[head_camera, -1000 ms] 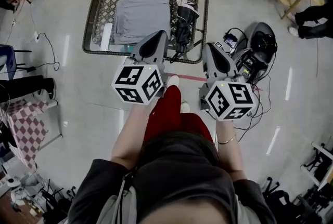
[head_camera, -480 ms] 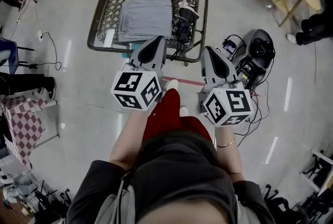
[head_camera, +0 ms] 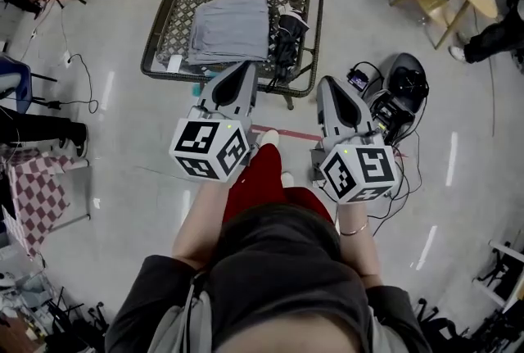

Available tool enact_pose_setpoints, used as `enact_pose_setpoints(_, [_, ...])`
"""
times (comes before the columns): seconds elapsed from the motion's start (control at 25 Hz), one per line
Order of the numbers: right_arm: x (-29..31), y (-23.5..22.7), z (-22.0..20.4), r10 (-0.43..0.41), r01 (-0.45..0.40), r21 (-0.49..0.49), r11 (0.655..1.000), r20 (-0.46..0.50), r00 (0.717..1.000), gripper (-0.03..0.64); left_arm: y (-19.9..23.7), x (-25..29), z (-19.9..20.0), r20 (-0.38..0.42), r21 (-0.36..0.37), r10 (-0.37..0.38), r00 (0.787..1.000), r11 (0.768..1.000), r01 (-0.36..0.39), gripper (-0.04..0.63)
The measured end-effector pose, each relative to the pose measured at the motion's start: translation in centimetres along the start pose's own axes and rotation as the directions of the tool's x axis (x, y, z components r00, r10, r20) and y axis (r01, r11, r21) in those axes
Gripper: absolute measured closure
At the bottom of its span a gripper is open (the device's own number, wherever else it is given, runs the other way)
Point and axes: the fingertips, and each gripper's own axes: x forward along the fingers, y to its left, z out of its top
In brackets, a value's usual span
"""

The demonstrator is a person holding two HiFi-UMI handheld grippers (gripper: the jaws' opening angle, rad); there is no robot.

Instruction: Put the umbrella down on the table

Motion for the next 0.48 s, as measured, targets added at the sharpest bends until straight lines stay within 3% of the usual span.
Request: enact_pose_setpoints(0.48, [-4.6,0.8,1.0,0.011,-0.011,0.004,1.000,0.055,0.998,0.598,-2.6,-4.0,0.6,0.041,0.022,0.007,0.999,1.000,-0.008,0.584])
